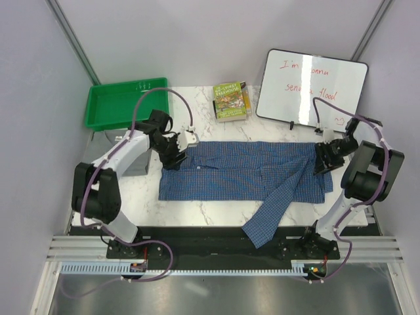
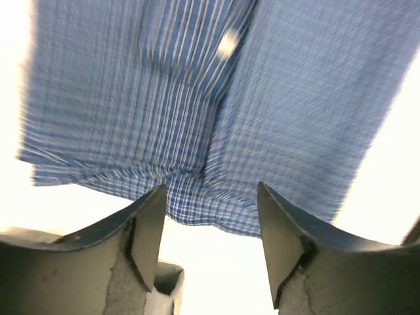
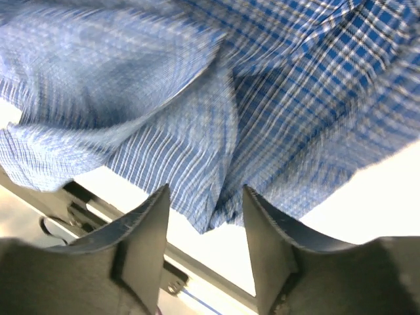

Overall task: Fold and stack the long sleeve shirts
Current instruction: Fold the shirt

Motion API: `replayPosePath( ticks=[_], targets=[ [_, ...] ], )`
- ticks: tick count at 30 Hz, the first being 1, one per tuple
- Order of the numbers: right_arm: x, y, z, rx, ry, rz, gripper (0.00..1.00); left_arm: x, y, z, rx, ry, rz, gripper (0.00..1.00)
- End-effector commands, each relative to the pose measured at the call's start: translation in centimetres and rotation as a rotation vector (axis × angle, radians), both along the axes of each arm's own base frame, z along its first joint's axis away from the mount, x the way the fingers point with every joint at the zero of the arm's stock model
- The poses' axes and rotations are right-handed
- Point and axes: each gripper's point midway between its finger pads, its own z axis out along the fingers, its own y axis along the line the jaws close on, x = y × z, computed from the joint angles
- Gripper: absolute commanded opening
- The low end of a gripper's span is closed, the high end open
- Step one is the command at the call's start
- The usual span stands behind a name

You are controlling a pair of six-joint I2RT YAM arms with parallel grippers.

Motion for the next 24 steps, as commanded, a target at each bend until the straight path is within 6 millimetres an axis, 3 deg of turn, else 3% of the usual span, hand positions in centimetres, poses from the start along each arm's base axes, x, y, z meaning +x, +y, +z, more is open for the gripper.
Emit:
replayPosePath(
  ticks=[1,5,6,8,12,13,15,17,18,24],
  targets=[
    [0.5,1.0,6.8,-0.002,-0.21,0.151,0.62,-4.2,-5.0,7.0,-0.259,0.001,-0.045,0.67],
    [-0.4,5.6,10.3,0.002,-0.369,0.48,0.71,-7.4,-6.9,8.5,-0.427,0.095,-0.029,0.7],
    [-1.0,8.1,10.2,0.021,-0.371,0.586,0.72,-8.1,-6.8,8.5,-0.444,0.099,-0.018,0.71],
    [-2.1,10.6,10.3,0.022,-0.393,0.724,0.75,-8.1,-7.1,9.0,-0.476,0.08,0.011,0.71],
    [-6.6,18.1,8.4,0.118,-0.345,1.08,0.75,-7.8,-6.1,9.9,-0.492,-0.023,0.096,0.73],
    [-7.5,19.2,8.1,0.132,-0.339,1.137,0.76,-7.7,-5.6,11.1,-0.515,-0.069,0.14,0.74],
    [-9.8,22.1,6.5,0.138,-0.342,1.298,0.76,-6.7,-4.6,11.5,-0.529,-0.137,0.212,0.82],
    [-11.1,23.2,5.4,0.107,-0.344,1.393,0.75,-6.6,-3.9,12.5,-0.552,-0.168,0.262,0.86],
    [-12.6,24.6,4.1,0.103,-0.348,1.487,0.75,-6.7,-3.8,12.8,-0.555,-0.175,0.272,0.99],
    [-15.2,28.2,0.9,0.09,-0.312,1.637,0.71,-6.3,-2.8,14.0,-0.586,-0.181,0.448,0.99]
  ],
)
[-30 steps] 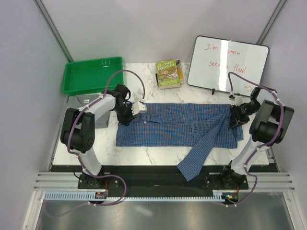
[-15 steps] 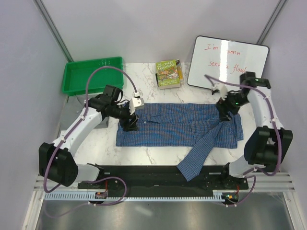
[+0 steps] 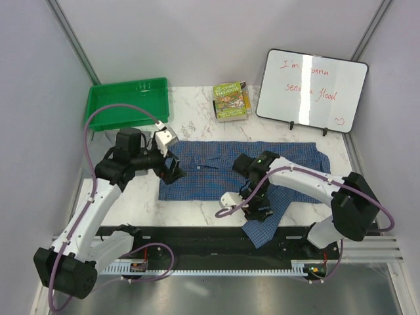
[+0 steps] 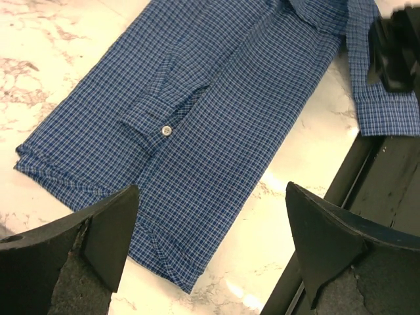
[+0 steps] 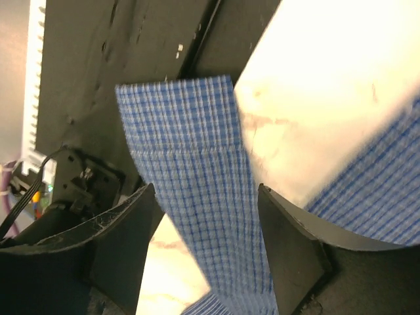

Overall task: Fold and stack the long sleeve shirts
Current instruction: Fold the shirt

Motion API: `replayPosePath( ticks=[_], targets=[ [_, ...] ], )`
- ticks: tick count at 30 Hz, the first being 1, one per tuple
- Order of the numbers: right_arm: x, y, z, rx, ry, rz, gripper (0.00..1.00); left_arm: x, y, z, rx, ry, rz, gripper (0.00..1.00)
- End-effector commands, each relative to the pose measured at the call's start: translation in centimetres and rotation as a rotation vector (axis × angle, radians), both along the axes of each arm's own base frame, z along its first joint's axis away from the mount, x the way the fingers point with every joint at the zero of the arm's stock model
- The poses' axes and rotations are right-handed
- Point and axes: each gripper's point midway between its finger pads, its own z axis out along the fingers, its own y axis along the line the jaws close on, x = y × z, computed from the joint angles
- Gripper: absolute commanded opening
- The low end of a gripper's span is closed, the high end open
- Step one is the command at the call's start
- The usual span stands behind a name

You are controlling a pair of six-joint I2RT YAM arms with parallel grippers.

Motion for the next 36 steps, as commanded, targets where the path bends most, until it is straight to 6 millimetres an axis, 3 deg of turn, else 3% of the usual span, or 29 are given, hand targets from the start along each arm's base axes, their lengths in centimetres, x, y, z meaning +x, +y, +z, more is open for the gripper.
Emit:
replayPosePath(
  ticks=[1,6,12,20,23,26,27,30,34,36],
  targets=[
    [0.4,2.6,-1.8,0.031,-0.055,0.042,0.72,1.5,1.1,1.1,-0.068,0.035,0.219,0.99],
    [0.5,3.1,-4.0,0.016,-0.108,0.079,0.68,1.8,2.2,3.1,-0.141,-0.061,0.335,0.99],
    [-0.2,2.8,-5.8,-0.02,-0.138,0.141,0.59,2.2,2.4,3.5,-0.141,-0.06,0.351,0.99],
    [-1.5,0.1,-7.4,-0.093,-0.13,0.211,0.56,2.1,2.0,3.2,-0.134,-0.061,0.317,0.99],
    [-1.0,0.1,-8.0,-0.093,-0.168,0.203,0.49,2.2,2.0,2.9,-0.131,-0.054,0.317,0.99],
    [-0.3,0.7,-8.2,-0.085,-0.201,0.169,0.35,2.7,2.0,2.5,-0.128,-0.038,0.329,0.99],
    [-0.1,0.8,-8.3,-0.083,-0.209,0.164,0.25,2.9,1.9,2.6,-0.13,-0.041,0.332,0.99],
    [0.7,1.5,-7.9,-0.067,-0.25,0.123,0.0,3.5,1.9,2.7,-0.127,-0.041,0.338,0.99],
    [1.1,3.2,-4.7,0.01,-0.26,0.058,0.0,4.1,1.7,3.8,-0.13,-0.058,0.331,0.99],
    [2.2,4.7,-1.0,0.09,-0.278,-0.019,0.0,4.1,1.4,4.2,-0.137,-0.057,0.307,0.99]
  ],
)
